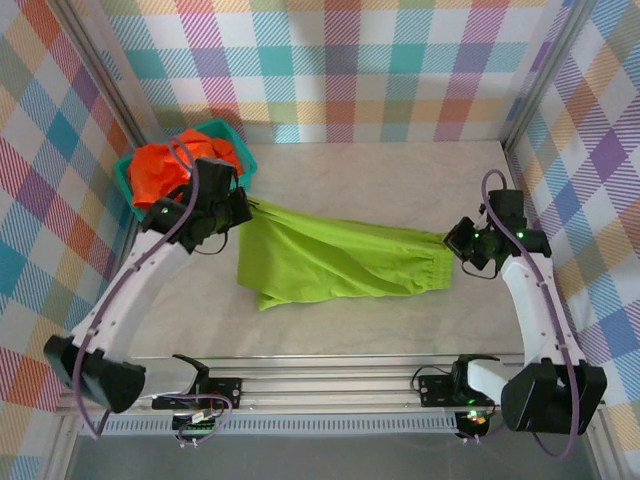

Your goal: Fold and stack the shorts

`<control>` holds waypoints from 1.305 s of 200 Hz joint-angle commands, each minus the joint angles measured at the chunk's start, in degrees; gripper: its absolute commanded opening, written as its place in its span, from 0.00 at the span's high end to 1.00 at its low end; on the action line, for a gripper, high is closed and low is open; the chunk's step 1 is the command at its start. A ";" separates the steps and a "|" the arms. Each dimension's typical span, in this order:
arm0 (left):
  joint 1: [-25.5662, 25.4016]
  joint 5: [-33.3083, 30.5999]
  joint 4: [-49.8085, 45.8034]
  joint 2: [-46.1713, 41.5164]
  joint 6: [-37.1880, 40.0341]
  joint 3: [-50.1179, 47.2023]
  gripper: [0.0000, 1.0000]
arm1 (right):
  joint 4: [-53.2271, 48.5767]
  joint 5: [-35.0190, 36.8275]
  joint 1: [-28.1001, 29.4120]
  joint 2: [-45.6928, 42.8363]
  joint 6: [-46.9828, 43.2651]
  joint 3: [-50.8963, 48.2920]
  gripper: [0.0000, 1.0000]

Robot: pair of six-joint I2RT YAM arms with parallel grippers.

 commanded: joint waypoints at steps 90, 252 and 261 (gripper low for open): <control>5.87 6.08 10.81 20.93 -2.72 5.80 0.48 | 9.11 5.99 -2.00 21.97 -1.25 10.93 0.60; -0.02 24.26 31.33 23.98 -7.13 -7.18 0.00 | 16.97 -12.44 3.31 31.36 -2.67 10.96 0.10; -0.01 23.55 31.40 26.20 -6.42 -5.74 0.00 | 16.82 -11.78 3.19 33.27 -2.92 12.02 0.10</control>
